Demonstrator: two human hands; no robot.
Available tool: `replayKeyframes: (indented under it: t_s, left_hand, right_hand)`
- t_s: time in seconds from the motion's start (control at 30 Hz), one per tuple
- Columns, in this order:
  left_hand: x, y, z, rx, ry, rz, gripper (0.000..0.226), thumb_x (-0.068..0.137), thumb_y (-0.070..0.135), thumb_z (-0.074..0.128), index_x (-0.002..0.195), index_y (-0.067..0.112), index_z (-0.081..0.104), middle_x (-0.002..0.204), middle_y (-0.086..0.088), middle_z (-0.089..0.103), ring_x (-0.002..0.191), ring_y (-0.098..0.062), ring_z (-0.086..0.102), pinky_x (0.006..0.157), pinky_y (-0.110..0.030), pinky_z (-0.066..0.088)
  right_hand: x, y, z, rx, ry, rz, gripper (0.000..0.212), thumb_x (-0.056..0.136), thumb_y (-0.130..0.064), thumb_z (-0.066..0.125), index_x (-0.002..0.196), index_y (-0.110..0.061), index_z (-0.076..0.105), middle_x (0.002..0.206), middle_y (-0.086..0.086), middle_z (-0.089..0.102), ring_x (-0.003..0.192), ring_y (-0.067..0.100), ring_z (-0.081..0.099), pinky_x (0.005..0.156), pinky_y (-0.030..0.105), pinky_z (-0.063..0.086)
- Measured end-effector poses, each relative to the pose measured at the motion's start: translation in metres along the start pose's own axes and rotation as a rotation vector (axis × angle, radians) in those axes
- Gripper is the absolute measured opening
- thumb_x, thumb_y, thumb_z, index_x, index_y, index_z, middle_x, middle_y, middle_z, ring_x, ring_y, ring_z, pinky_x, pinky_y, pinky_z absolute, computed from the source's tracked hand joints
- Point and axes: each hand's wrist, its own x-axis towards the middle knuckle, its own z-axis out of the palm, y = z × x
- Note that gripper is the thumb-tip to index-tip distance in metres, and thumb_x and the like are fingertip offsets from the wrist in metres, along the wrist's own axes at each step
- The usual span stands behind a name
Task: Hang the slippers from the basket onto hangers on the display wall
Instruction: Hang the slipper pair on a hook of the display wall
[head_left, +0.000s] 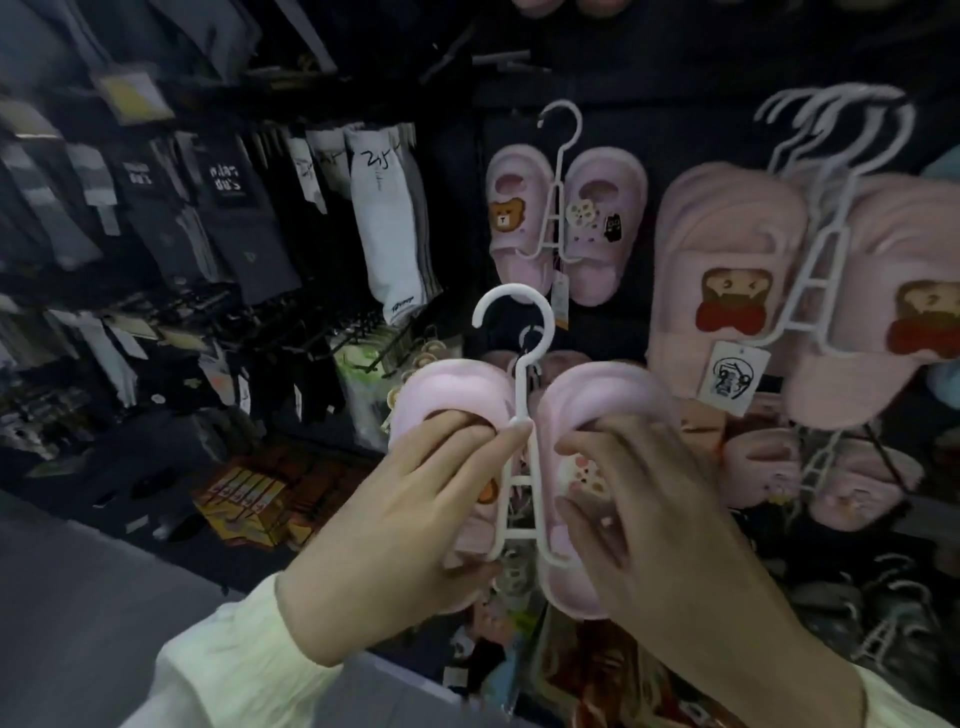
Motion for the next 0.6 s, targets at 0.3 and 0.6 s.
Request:
replayKeyframes:
  t_s: [0.3, 0.6]
  left_hand:
    - [0.049, -0.064, -0.005, -0.092, 0.123, 0.123, 0.100, 0.076, 0.043, 0.082, 0.153, 0.006, 0.031, 0.136, -0.003, 0.050, 0.132, -0.025, 0.040, 0.119, -0.026, 0.024]
    - [0.098, -0.102, -0.016, -0.033, 0.169, 0.207, 0.106, 0.071, 0.045, 0.084, 0.154, 0.006, 0.030, 0.138, -0.007, 0.051, 0.131, -0.030, 0.042, 0.112, -0.043, 0.038]
  right_hand:
    - [0.037, 0.003, 0.012, -0.360, 0.032, 0.034, 0.089, 0.073, -0.047, 0.079, 0.147, -0.017, 0.040, 0.149, 0.015, 0.036, 0.121, 0.035, 0.046, 0.094, 0.049, 0.044]
    - [0.086, 0.010, 0.011, -0.556, 0.088, 0.096, 0.092, 0.073, -0.043, 0.074, 0.151, -0.019, 0.033, 0.151, 0.013, 0.035, 0.136, 0.035, 0.037, 0.096, 0.046, 0.036]
